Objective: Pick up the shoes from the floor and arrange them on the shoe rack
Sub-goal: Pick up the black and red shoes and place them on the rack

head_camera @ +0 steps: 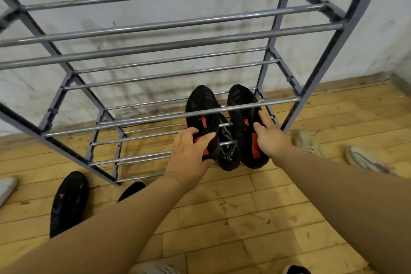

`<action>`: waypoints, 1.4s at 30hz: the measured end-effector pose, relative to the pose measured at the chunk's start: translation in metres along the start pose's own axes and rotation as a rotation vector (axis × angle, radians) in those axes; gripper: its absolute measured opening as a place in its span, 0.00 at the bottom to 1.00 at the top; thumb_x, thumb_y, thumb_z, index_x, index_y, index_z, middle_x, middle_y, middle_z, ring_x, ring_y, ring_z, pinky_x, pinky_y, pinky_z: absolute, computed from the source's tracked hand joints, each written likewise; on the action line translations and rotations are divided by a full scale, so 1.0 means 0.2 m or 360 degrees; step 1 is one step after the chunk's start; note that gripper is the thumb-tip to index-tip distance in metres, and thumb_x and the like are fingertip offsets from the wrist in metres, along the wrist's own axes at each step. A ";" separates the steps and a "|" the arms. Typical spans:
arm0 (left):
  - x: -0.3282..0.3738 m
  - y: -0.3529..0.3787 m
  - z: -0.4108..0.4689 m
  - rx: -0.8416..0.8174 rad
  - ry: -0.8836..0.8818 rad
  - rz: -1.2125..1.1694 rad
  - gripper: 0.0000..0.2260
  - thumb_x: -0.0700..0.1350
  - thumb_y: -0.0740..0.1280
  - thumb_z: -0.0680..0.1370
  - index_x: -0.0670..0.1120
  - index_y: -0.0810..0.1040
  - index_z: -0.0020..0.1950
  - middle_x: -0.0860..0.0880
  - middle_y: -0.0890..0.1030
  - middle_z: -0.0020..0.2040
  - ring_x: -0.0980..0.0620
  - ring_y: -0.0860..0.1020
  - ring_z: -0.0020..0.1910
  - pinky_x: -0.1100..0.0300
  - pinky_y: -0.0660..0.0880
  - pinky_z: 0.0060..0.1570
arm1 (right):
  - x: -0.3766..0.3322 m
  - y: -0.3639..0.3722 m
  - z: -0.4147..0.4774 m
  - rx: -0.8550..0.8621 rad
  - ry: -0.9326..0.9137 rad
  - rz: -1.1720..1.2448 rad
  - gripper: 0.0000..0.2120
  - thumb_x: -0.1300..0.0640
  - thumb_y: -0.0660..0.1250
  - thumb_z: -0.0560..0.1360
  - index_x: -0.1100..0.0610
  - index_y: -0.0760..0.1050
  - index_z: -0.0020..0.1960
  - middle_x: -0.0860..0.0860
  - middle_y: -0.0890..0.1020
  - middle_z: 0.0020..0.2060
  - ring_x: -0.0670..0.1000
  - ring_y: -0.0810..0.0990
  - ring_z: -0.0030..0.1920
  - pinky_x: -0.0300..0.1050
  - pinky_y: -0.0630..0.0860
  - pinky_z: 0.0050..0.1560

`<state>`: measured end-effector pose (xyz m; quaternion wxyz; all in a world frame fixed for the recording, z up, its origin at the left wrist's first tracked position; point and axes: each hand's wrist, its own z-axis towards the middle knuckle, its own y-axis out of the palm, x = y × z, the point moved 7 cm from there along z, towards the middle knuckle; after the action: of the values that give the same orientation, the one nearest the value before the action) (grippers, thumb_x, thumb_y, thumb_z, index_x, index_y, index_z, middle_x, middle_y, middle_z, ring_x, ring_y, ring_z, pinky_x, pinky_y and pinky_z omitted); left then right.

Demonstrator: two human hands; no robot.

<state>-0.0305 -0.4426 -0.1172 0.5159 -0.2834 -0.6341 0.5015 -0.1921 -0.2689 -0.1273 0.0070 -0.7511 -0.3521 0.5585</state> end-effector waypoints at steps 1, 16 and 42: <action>-0.02 0.01 0.00 -0.0026 -0.0066 -0.0055 0.33 0.54 0.73 0.78 0.59 0.64 0.80 0.44 0.58 0.78 0.42 0.57 0.77 0.45 0.62 0.76 | 0.00 0.01 -0.01 -0.0033 -0.0016 -0.0019 0.27 0.44 0.56 0.86 0.41 0.54 0.83 0.47 0.63 0.80 0.57 0.65 0.77 0.53 0.65 0.74; -0.08 0.07 0.05 -0.0296 -0.0260 0.0005 0.42 0.69 0.66 0.75 0.69 0.43 0.81 0.45 0.64 0.76 0.41 0.64 0.71 0.44 0.65 0.72 | -0.03 0.10 -0.04 -0.0147 -0.0135 -0.0994 0.56 0.33 0.76 0.63 0.37 0.46 0.81 0.58 0.57 0.74 0.66 0.57 0.75 0.61 0.64 0.73; 0.11 0.19 0.29 -0.0078 -0.0244 -0.0353 0.46 0.63 0.73 0.73 0.54 0.53 0.84 0.47 0.70 0.73 0.44 0.71 0.70 0.45 0.73 0.68 | -0.08 -0.03 0.10 0.0162 -0.0413 -0.0890 0.37 0.46 0.69 0.73 0.40 0.58 0.78 0.56 0.65 0.71 0.63 0.69 0.69 0.56 0.76 0.62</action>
<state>-0.0981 -0.4303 -0.1430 0.5111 -0.1848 -0.7111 0.4459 -0.2149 -0.2812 -0.1183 0.1530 -0.5463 -0.5147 0.6429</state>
